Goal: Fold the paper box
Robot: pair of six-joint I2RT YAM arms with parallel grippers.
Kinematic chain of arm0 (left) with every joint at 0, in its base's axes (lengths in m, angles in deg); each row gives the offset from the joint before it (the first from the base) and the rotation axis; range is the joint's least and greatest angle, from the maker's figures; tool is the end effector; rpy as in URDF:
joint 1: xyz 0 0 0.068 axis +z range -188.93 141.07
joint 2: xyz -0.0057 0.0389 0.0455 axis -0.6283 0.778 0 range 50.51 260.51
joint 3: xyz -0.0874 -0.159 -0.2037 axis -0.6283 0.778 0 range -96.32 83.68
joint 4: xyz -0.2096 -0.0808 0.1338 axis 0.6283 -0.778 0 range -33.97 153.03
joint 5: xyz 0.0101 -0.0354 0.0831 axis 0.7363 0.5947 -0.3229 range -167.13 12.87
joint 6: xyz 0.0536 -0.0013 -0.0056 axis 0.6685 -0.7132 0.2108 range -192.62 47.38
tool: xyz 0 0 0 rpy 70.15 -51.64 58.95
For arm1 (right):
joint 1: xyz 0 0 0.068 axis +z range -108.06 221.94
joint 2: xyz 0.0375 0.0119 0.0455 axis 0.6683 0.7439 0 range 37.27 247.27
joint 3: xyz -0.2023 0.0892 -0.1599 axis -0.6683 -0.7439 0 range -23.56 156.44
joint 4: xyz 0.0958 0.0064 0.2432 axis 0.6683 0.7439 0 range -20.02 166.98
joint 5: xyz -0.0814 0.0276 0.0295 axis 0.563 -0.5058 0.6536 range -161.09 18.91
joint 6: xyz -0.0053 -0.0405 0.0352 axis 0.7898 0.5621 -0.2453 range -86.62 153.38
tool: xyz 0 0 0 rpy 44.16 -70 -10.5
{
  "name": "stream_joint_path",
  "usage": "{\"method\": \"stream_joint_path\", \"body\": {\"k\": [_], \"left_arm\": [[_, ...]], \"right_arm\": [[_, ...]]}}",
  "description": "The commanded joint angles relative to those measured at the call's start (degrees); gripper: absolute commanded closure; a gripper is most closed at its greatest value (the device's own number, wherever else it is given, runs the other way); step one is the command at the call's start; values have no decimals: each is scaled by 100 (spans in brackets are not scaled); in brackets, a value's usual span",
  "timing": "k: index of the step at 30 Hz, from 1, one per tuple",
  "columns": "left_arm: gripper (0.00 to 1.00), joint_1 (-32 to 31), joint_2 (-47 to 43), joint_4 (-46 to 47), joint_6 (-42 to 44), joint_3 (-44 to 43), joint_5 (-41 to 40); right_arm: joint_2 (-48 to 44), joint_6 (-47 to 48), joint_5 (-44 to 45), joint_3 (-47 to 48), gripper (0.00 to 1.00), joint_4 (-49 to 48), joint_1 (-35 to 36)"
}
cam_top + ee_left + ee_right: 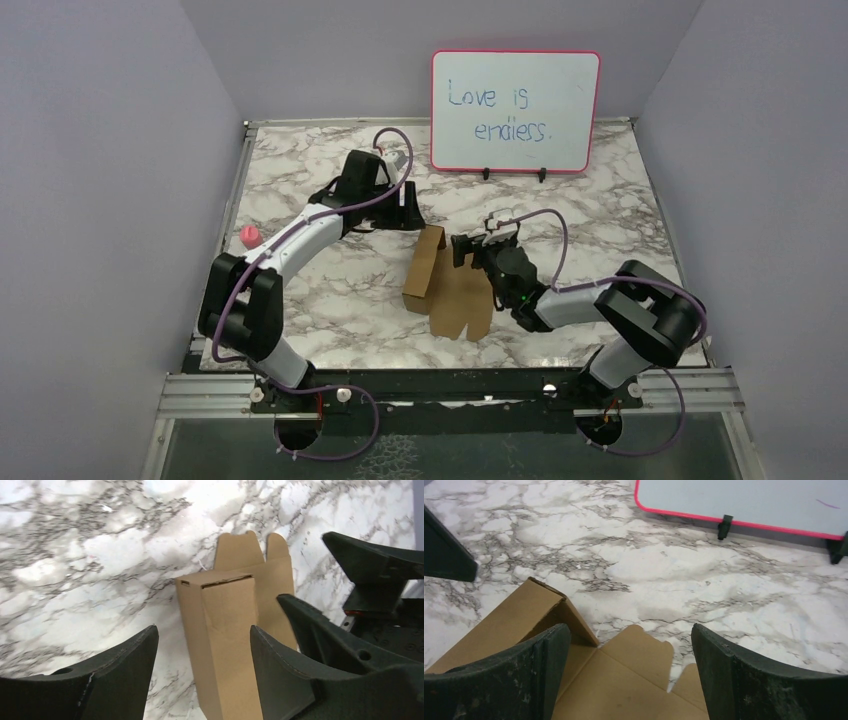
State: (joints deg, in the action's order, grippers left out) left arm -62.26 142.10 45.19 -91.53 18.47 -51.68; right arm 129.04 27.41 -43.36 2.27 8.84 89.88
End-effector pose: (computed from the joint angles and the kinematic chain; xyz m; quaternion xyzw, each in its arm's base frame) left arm 0.3149 -0.1525 0.2483 0.1203 0.8946 -0.3260 0.2808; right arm 0.2051 0.2027 0.1693 -0.1045 0.7253 0.1407 0.6657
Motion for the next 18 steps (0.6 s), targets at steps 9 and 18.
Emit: {"method": "stream_joint_path", "body": {"k": [9,18], "left_arm": [[28,-1431,-833,-1047,150,-537,-3098],[28,-2377,-197,-1728,-65,-1079,-4521]], "right_arm": [[-1743,-471,1376,-328,0,1704,22],[-2386,-1822,2653,-666,0,2143,19]]}}
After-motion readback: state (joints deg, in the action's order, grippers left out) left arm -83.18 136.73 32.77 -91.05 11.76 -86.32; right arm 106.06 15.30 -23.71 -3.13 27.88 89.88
